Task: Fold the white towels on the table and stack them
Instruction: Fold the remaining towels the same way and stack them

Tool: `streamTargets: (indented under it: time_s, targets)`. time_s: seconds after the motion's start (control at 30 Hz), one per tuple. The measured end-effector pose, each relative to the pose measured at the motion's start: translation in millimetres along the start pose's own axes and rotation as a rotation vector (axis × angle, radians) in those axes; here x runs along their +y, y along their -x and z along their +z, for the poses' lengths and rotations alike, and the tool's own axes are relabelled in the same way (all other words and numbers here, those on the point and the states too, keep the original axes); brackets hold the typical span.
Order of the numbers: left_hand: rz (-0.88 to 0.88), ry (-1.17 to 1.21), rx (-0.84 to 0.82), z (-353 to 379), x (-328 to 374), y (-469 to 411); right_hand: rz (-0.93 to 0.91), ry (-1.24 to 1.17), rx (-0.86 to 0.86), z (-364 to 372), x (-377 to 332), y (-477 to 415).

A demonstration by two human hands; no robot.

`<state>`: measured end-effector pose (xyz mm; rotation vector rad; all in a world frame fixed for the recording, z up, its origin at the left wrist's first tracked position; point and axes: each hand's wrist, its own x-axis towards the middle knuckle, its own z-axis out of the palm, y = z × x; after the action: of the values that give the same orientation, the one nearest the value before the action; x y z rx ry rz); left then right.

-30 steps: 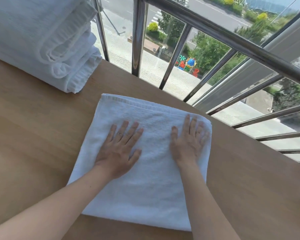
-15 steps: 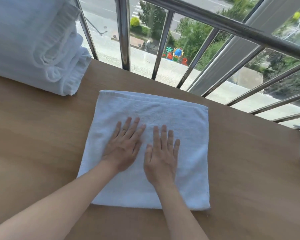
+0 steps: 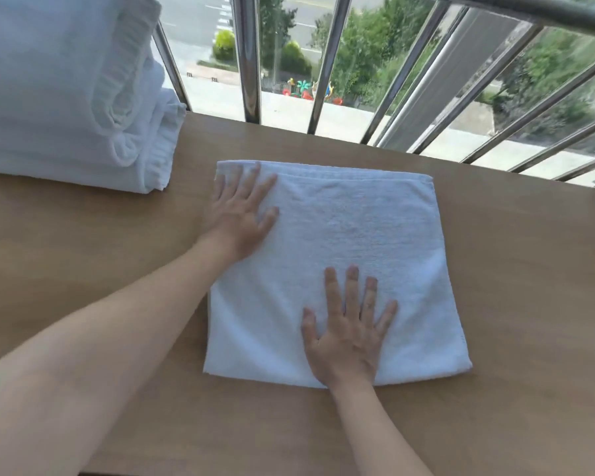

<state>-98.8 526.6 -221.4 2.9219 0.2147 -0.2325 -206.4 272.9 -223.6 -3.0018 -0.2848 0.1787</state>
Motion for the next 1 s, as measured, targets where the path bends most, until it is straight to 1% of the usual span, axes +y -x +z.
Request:
streamTargets:
  time_s: [0.07,0.1,0.13,0.2,0.27,0.33,0.4,0.47,0.53,0.6,0.7,0.8,0.87,0.93,1.0]
  targets:
    - [-0.047,0.022,-0.006,-5.9,4.1,-2.5,0.023,0.009,-0.015,-1.7,-3.3,2.2]
    - [-0.043,0.056,-0.006,-6.0,13.4,6.3,0.038,0.013,-0.025,-3.1,-5.0,3.2]
    - [-0.013,0.097,0.002,-3.9,26.2,22.8,0.059,0.019,-0.034,-3.9,-6.9,4.1]
    - [0.129,0.137,-0.008,4.6,50.2,78.2,0.108,0.027,-0.057,-3.9,-11.7,7.5]
    - [0.255,0.088,-0.043,19.0,56.0,141.9,0.141,0.027,-0.069,-3.2,-14.6,13.9]
    - [0.268,0.025,-0.055,27.0,37.4,170.1,0.165,0.004,-0.084,-2.5,-18.8,20.3]
    - [0.233,-0.007,-0.045,24.2,18.2,169.9,0.197,-0.014,-0.102,-2.2,-26.4,27.8]
    - [0.269,-0.032,-0.054,20.5,9.6,165.2,0.218,-0.037,-0.11,-1.7,-33.7,38.3]
    - [0.306,-0.053,-0.056,20.5,3.7,167.1,0.164,-0.044,-0.115,-2.0,-28.9,49.5]
    - [0.306,-0.076,-0.057,21.2,-4.8,169.7,0.122,-0.042,-0.123,-5.1,-6.6,59.4]
    - [0.289,-0.083,-0.041,23.8,-8.2,172.7,0.23,-0.033,-0.125,-14.3,41.4,71.2]
    - [0.288,-0.065,-0.015,22.4,-3.0,176.2,0.334,-0.031,-0.152,-18.7,61.4,74.8]
    - [0.366,-0.019,0.061,22.7,7.4,184.3,0.355,-0.048,-0.147,-18.1,54.9,77.9]
    - [0.521,0.038,0.131,32.0,20.9,197.8,0.286,-0.069,-0.125,-15.9,45.3,85.0]
    - [0.625,0.033,0.072,39.3,25.7,212.7,0.155,-0.021,-0.133,-12.0,45.8,99.4]
